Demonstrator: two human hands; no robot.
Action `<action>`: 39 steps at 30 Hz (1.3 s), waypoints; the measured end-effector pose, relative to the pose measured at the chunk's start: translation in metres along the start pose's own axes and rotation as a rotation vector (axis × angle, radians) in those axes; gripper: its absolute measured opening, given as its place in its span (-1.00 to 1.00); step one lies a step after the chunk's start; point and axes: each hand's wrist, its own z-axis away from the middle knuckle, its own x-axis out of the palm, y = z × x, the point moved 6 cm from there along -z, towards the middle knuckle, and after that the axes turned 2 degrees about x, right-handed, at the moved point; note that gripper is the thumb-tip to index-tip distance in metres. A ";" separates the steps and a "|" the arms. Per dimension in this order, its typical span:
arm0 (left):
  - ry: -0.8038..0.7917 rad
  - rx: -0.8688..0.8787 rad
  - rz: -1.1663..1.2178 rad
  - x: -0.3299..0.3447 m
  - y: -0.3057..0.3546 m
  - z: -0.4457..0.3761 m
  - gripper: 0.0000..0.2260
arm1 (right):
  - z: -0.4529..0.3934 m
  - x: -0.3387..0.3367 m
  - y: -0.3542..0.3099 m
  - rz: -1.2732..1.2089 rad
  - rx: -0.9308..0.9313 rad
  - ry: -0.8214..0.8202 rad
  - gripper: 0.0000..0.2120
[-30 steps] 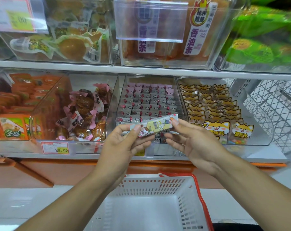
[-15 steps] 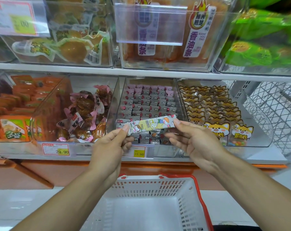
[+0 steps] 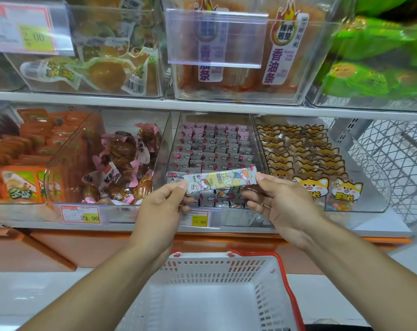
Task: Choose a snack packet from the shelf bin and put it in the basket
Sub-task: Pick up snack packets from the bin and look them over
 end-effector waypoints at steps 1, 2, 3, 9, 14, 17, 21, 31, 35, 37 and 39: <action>-0.001 0.014 -0.017 0.000 0.000 0.000 -0.71 | 0.001 0.000 0.000 -0.006 -0.003 0.000 -0.90; 0.000 0.029 -0.036 0.000 0.000 0.000 -0.73 | 0.001 0.001 0.000 -0.007 -0.009 0.000 -0.91; 0.000 0.046 -0.059 -0.001 0.001 0.001 -0.75 | 0.002 0.002 0.000 -0.004 -0.015 -0.003 -0.91; -0.062 0.141 -0.219 0.001 0.006 0.009 -0.90 | 0.012 0.014 -0.003 -0.071 -0.053 -0.161 -0.64; -0.060 0.162 -0.245 0.006 0.010 0.012 -0.87 | 0.018 0.017 -0.021 -0.035 -0.219 -0.216 -0.60; -0.071 0.195 -0.295 0.010 0.012 0.011 -0.89 | 0.018 0.018 -0.027 0.056 -0.326 -0.214 -0.66; -0.175 0.265 -0.469 0.015 0.009 0.014 -0.93 | 0.018 0.006 -0.041 0.280 -0.570 -0.063 -0.73; -0.450 0.634 -1.277 0.037 -0.009 0.031 -0.42 | 0.017 0.009 -0.043 1.133 -0.868 -0.046 -0.68; -0.473 0.600 -1.368 0.035 -0.017 0.028 -0.39 | 0.011 0.015 -0.031 1.433 -0.935 -0.029 -0.73; -0.481 0.600 -1.394 0.034 -0.019 0.027 -0.38 | 0.011 0.023 -0.027 1.585 -1.070 -0.016 -0.81; -0.479 0.606 -1.407 0.034 -0.019 0.026 -0.38 | 0.005 0.030 -0.019 1.775 -1.100 -0.029 -0.80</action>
